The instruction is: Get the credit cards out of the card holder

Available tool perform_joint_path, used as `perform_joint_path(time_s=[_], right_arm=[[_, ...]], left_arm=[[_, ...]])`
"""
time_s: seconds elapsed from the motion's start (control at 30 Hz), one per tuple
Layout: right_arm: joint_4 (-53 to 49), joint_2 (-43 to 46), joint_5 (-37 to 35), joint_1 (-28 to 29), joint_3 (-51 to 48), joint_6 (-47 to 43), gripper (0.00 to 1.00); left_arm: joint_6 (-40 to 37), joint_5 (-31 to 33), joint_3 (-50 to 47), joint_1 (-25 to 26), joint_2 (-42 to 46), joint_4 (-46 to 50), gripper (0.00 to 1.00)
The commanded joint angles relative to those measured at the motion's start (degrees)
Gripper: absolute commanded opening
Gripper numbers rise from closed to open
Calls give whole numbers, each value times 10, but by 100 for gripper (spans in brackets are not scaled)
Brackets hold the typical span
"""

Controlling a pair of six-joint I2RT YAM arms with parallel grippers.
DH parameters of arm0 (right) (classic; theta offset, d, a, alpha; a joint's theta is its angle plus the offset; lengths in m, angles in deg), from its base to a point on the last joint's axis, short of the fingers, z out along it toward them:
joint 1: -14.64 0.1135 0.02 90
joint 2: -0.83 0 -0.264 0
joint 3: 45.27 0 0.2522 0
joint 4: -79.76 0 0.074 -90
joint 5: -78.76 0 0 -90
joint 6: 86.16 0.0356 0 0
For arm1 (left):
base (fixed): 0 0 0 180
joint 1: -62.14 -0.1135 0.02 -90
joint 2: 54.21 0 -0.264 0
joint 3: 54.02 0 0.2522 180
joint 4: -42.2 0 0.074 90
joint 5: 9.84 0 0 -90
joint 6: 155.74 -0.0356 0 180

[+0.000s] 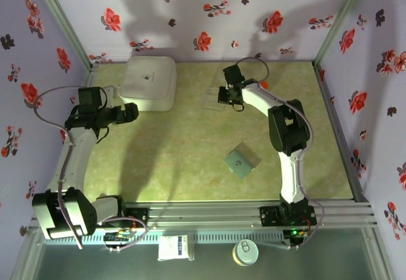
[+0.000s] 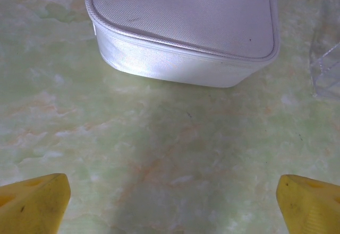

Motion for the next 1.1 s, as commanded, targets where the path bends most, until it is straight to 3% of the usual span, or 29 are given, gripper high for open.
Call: perform_joint_path(time_s=[0.0, 0.67, 1.07], right_arm=[[-27, -8, -18, 7, 26, -17, 8], [-64, 3, -37, 11, 49, -28, 17], [-89, 108, -41, 23, -42, -23, 23]], left_arm=[[-6, -10, -6, -5, 3, -6, 100], [-5, -11, -5, -7, -2, -5, 100], [1, -22, -6, -7, -3, -9, 100]])
